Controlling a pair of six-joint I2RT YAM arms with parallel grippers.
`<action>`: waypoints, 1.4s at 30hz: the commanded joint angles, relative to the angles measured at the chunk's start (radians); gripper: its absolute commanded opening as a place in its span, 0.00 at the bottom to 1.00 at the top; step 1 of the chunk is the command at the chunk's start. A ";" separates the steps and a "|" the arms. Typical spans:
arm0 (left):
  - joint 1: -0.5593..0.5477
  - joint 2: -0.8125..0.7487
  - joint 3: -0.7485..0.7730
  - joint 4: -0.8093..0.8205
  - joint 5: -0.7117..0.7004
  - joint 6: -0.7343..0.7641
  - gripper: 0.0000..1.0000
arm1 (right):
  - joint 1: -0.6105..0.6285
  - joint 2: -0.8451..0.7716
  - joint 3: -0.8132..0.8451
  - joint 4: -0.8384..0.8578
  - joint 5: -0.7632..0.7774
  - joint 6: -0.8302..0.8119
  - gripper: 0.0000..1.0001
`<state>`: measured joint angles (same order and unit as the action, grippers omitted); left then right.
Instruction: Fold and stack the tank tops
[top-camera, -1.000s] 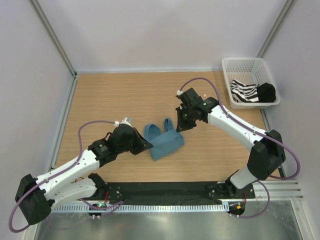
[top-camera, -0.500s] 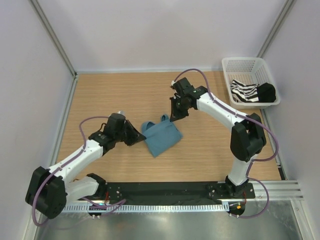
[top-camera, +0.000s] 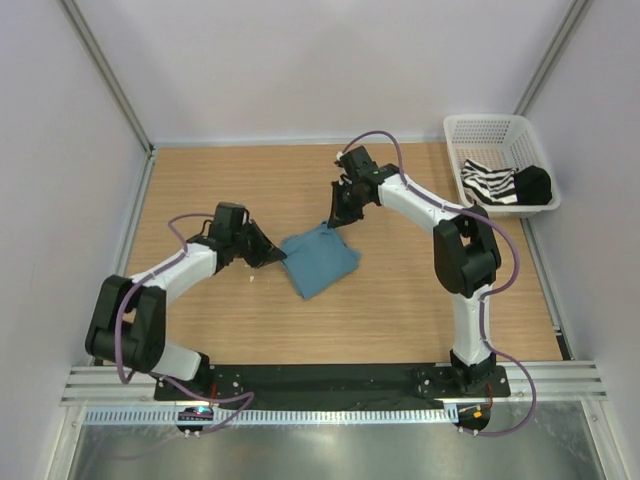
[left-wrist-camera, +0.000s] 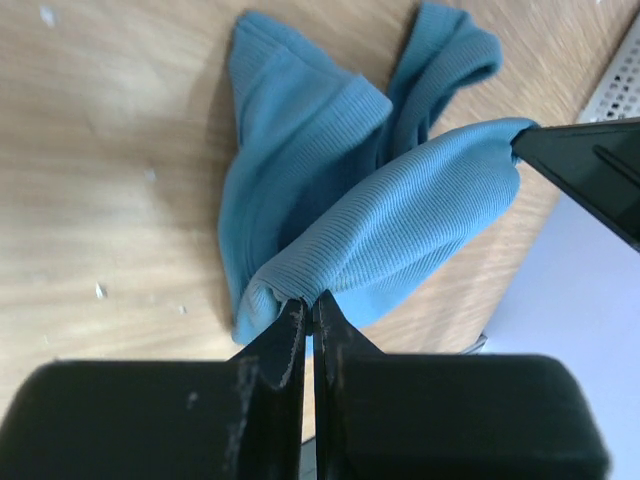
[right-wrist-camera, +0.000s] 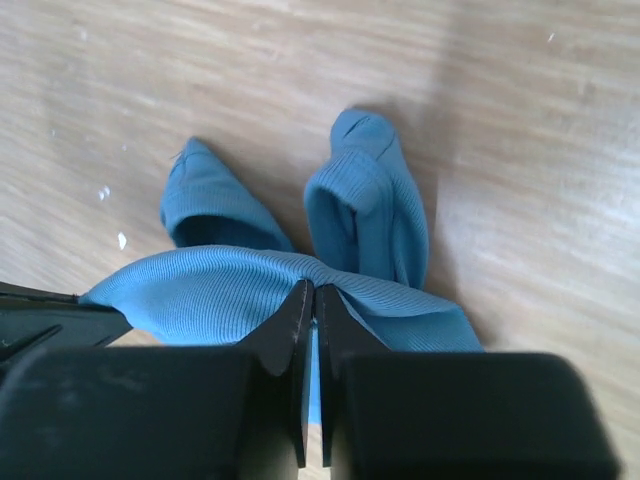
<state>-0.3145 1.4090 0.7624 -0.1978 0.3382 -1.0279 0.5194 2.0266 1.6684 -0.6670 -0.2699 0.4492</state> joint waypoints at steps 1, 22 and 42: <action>0.040 0.079 0.058 0.087 0.048 0.054 0.00 | -0.024 0.041 0.050 0.105 -0.012 0.048 0.11; 0.035 0.005 0.158 -0.074 -0.028 0.215 0.57 | -0.047 -0.197 -0.265 0.385 -0.129 -0.075 0.71; 0.034 0.159 0.178 -0.013 -0.019 0.361 0.63 | -0.030 0.003 -0.090 0.313 -0.218 -0.426 0.50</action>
<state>-0.2764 1.5543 0.9352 -0.2768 0.2993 -0.6933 0.4751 2.0201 1.5356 -0.3565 -0.4644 0.0513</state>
